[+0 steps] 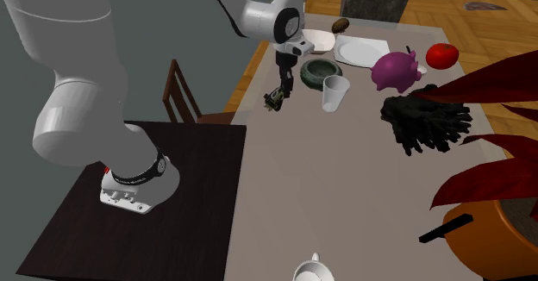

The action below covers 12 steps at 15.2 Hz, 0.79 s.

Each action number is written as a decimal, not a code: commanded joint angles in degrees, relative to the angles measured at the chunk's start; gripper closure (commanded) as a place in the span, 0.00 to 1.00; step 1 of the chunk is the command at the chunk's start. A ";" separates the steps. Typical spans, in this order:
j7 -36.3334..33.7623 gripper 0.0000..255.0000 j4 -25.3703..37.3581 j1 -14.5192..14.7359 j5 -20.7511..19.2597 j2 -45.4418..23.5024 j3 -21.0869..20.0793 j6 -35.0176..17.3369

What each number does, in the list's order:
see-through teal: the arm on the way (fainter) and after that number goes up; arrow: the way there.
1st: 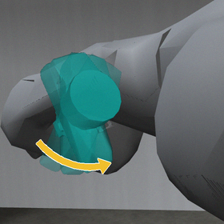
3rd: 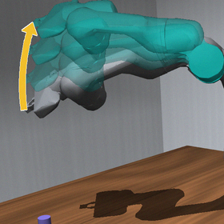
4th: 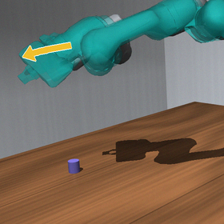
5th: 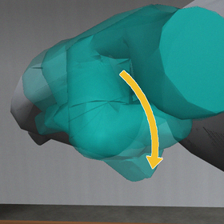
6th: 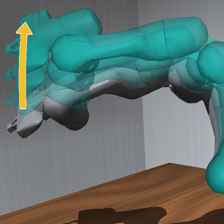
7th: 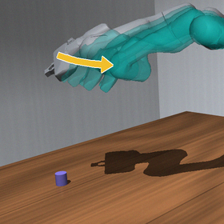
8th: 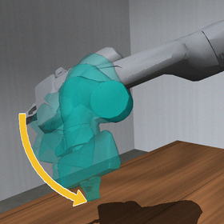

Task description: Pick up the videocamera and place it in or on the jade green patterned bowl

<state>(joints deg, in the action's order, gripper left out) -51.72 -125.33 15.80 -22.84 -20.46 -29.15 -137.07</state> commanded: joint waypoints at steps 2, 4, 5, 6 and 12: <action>1.28 1.00 -0.02 -0.67 1.75 1.99 -0.94 1.63; 2.14 1.00 0.07 -1.08 2.89 3.28 -1.50 2.75; 2.56 1.00 0.14 -1.27 3.46 3.92 -1.76 3.32; 2.99 1.00 0.22 -1.46 4.03 4.55 -2.01 3.90; 5.44 1.00 0.99 -2.38 7.26 8.18 -3.26 7.50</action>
<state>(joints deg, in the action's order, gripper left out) -46.77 -124.47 13.62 -16.15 -12.92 -32.23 -130.19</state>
